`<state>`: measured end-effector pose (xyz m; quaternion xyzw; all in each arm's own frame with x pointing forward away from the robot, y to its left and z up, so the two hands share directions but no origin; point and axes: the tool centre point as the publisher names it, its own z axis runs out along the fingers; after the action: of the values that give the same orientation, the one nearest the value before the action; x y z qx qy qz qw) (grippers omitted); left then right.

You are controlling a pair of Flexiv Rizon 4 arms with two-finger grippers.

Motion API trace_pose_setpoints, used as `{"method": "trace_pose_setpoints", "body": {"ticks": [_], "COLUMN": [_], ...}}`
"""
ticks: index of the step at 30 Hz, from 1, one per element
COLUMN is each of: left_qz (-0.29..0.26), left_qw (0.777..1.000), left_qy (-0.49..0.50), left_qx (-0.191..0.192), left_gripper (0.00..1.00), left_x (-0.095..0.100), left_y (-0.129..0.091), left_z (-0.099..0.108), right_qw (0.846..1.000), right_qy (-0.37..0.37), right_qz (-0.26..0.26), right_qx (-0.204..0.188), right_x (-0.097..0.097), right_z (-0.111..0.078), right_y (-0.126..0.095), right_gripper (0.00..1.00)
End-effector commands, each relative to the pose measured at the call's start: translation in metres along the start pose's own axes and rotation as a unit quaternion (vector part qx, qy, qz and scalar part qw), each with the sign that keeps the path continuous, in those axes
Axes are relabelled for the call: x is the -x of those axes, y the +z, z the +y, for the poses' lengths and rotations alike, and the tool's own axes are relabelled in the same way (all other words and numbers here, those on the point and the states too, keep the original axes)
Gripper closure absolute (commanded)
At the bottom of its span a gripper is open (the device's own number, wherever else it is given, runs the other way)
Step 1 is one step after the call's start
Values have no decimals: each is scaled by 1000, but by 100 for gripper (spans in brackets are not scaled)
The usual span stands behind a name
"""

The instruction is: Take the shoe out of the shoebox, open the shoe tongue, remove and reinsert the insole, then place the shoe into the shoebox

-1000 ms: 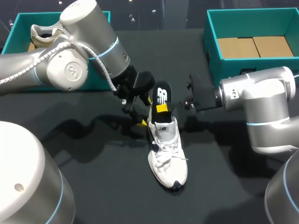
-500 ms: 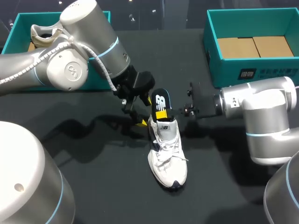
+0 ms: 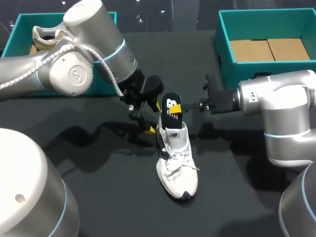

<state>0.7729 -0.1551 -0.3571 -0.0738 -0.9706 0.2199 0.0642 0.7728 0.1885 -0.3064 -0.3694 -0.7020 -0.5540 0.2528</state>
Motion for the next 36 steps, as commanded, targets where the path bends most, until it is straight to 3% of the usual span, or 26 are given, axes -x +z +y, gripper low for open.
{"method": "trace_pose_setpoints", "body": {"ticks": [1, 8, 12, 13, 14, 15, 20, 26, 28, 29, 36], "left_qz": [0, 0, 0, 0, 0, 0, 0, 0, 0, 0, 0], "left_qw": [1000, 1000, 1000, 1000, 1000, 1000, 1000, 1000, 1000, 1000, 1000], "left_qy": [0, 0, 0, 0, 0, 0, 0, 0, 0, 0, 0], "left_qx": [1, 1, 1, 1, 1, 1, 1, 1, 1, 1, 1], "left_gripper": [0, 0, 0, 0, 0, 0, 0, 0, 0, 0, 0], "left_x": [0, 0, 0, 0, 0, 0, 0, 0, 0, 0, 0], "left_y": [-1, -1, -1, -1, -1, -1, -1, -1, -1, -1, -1], "left_z": [0, 0, 0, 0, 0, 0, 0, 0, 0, 0, 0], "right_qw": [1000, 999, 999, 999, 999, 999, 1000, 1000, 1000, 1000, 999], "right_qy": [13, 51, 51, 46, 39, 32, 1, -8, -8, -8, 16], "right_qz": [4, 0, 0, -2, -3, -5, -7, -9, -3, 2, 23], "right_qx": [-10, -9, -5, -3, -3, -2, -3, -8, -11, -12, -20], "right_x": [5, 3, -1, -2, -5, -7, -15, -6, -2, 0, 11], "right_z": [-12, -41, -44, -42, -38, -35, -18, -2, 1, 2, -10], "right_y": [11, 12, 12, 11, 11, 10, 6, 2, 4, 5, 13], "right_gripper": [100, 100, 100, 93, 74, 69, 69, 75, 87, 100, 100]}}
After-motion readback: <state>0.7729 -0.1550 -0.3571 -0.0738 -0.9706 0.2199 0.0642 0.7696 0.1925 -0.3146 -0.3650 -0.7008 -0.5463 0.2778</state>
